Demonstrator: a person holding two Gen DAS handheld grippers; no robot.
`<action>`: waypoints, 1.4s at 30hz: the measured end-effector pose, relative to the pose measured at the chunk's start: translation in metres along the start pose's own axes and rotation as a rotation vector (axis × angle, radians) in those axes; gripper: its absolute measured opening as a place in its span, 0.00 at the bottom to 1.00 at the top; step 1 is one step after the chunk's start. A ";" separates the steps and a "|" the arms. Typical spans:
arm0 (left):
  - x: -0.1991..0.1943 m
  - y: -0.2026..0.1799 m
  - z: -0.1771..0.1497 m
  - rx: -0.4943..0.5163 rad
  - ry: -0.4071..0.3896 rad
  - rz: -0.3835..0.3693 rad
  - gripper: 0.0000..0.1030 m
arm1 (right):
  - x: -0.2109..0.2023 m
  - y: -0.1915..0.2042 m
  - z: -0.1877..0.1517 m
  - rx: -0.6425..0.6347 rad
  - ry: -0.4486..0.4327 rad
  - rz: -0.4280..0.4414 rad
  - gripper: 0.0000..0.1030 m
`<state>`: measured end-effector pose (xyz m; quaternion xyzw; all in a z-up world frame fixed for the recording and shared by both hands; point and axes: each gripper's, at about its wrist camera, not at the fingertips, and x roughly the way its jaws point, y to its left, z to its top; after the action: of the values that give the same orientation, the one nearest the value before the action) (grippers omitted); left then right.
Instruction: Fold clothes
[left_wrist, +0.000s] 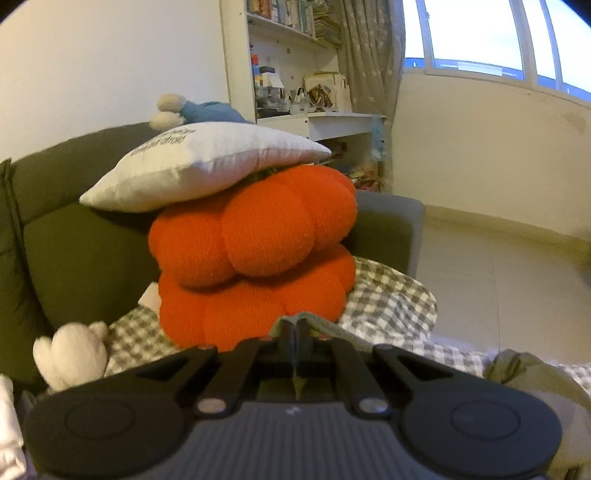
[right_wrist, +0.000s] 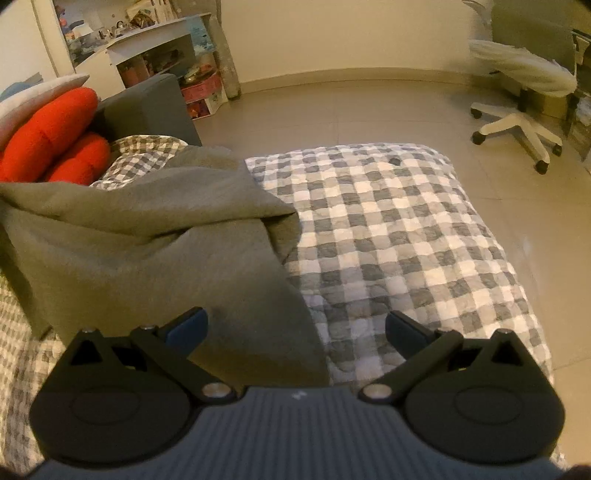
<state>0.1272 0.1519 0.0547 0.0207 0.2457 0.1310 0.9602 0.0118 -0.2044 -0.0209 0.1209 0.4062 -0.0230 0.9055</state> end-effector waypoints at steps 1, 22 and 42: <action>0.005 -0.003 0.003 0.008 0.002 0.000 0.01 | 0.001 0.001 0.000 -0.001 0.002 0.003 1.00; 0.043 -0.035 -0.040 0.006 0.252 -0.102 0.35 | 0.020 0.003 0.002 0.044 0.048 0.069 0.87; -0.001 -0.028 -0.134 -0.244 0.565 -0.318 0.57 | 0.013 -0.007 -0.014 0.078 0.100 0.176 0.10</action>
<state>0.0690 0.1214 -0.0651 -0.1701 0.4845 0.0088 0.8581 0.0095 -0.2067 -0.0411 0.1922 0.4375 0.0468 0.8772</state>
